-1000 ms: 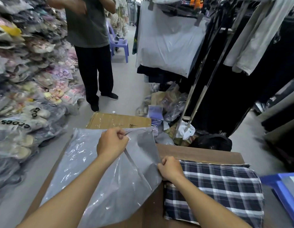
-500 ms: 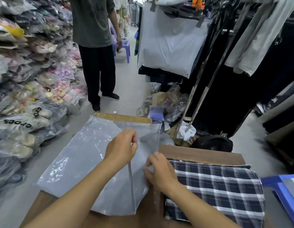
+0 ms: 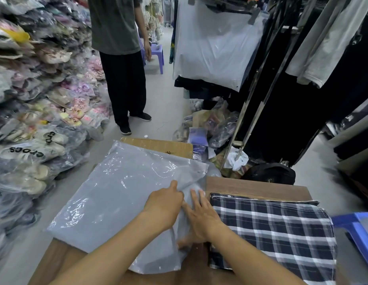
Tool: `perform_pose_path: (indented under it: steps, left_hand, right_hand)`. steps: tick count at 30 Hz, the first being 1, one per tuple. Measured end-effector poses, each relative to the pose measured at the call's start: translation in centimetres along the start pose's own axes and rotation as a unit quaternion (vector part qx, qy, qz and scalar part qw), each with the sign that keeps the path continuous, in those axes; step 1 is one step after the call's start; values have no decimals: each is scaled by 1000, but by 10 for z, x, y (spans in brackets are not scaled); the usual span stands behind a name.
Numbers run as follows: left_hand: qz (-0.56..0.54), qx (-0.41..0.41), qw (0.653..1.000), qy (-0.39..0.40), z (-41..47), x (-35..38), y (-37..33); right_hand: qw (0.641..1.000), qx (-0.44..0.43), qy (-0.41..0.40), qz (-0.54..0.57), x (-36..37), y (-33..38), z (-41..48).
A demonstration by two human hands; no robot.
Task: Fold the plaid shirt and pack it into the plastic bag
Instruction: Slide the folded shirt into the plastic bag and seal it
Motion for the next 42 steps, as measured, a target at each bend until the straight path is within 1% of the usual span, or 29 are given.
perform_pose_path:
  steps: [4,7,9,11,13,14,15,16,19,21,28,31,33,37,40,42]
  left_hand:
    - [18,17,996,-85,-1,-31,-6]
    - [1,31,993,-110,-2,-37,-13]
    - [-19,36,994,-101,-1,-28,-14]
    - [-45,28,996,-74,2,-14,-10]
    - [-67,16,996,-52,3,-1,-5]
    - [-78,14,996,-44,4,4,-3]
    - [-88,15,995,-41,4,7,-2]
    - [-99,18,994,-40,4,10,-2]
    - [-122,28,991,-50,4,14,-3]
    - [-132,31,989,-55,6,15,-3]
    - [-144,28,988,-46,10,20,-6]
    - [-150,29,987,-40,11,24,-8]
    - [-160,29,986,-33,12,26,-9]
    - [-179,33,983,-19,14,30,-9]
    - [-204,30,978,-23,13,30,-7]
    - [-217,19,976,-27,10,29,-5]
  right_hand:
    - [999,-26,-37,-20,-1,0,4]
    - [998,-39,-50,-9,-1,0,4]
    - [998,-48,-40,5,-3,1,1]
    - [998,-58,-32,17,-11,3,-7]
    - [995,-70,-76,13,-26,0,-21]
    - [991,-79,-110,-12,-35,-2,-28]
    - [988,-88,-124,-36,-41,-6,-33]
    - [988,-96,-114,-49,-43,-12,-38]
    - [993,-99,-27,-63,-38,-26,-44]
    - [992,-92,5,-81,-35,-31,-45]
    - [987,-71,21,-143,-41,-32,-48]
    - [988,-75,19,-132,-57,-30,-56]
    - [989,-93,5,-117,-73,-26,-65]
    - [987,-132,-66,-65,-97,-10,-79]
    - [984,-144,-108,-6,-94,-1,-72]
    - [981,-149,-124,0,-84,-1,-62]
Point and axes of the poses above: each hand's wrist, its own z-axis towards the middle knuckle, its own x-axis out of the palm, y = z × x, the point moved 3 cm from there along z, towards the middle knuckle, and after that the axes turned 1 degree about -z, right-handed, at the moved point
